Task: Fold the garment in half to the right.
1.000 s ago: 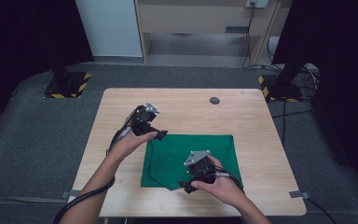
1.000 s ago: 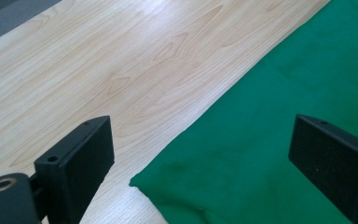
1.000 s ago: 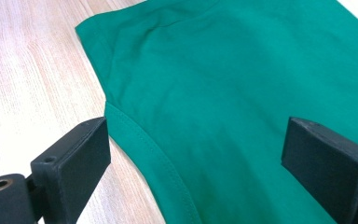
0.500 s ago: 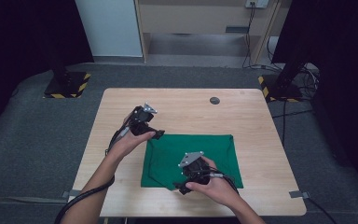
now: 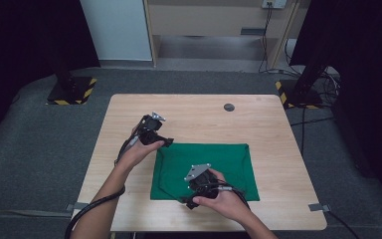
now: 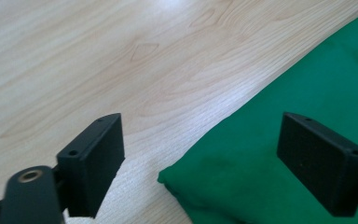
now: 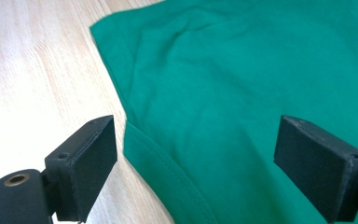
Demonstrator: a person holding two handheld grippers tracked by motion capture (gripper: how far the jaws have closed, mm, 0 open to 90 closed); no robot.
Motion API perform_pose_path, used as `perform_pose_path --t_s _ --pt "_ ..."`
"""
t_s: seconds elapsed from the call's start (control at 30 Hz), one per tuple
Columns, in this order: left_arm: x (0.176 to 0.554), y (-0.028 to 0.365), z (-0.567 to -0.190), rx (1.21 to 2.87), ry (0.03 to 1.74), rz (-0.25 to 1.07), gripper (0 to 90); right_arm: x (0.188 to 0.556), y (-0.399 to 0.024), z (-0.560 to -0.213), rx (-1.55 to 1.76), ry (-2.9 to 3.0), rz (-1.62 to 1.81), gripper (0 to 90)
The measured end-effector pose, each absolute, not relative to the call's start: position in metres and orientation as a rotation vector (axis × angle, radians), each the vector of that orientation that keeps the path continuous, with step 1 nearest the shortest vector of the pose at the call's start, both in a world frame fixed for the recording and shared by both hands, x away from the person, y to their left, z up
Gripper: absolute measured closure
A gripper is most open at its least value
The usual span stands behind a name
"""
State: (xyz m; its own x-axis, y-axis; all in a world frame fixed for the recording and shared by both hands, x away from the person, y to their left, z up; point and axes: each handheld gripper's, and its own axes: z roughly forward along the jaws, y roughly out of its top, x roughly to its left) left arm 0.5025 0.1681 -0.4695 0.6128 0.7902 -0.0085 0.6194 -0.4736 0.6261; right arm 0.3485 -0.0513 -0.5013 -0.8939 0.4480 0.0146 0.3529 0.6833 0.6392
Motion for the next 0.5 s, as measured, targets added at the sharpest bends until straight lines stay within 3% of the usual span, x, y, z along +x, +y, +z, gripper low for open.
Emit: perform_pose_path --t_s 0.5 --pt "0.509 0.183 -0.507 2.320 1.159 0.369 21.3 0.346 -0.044 -0.502 0.657 2.765 1.012 13.4"
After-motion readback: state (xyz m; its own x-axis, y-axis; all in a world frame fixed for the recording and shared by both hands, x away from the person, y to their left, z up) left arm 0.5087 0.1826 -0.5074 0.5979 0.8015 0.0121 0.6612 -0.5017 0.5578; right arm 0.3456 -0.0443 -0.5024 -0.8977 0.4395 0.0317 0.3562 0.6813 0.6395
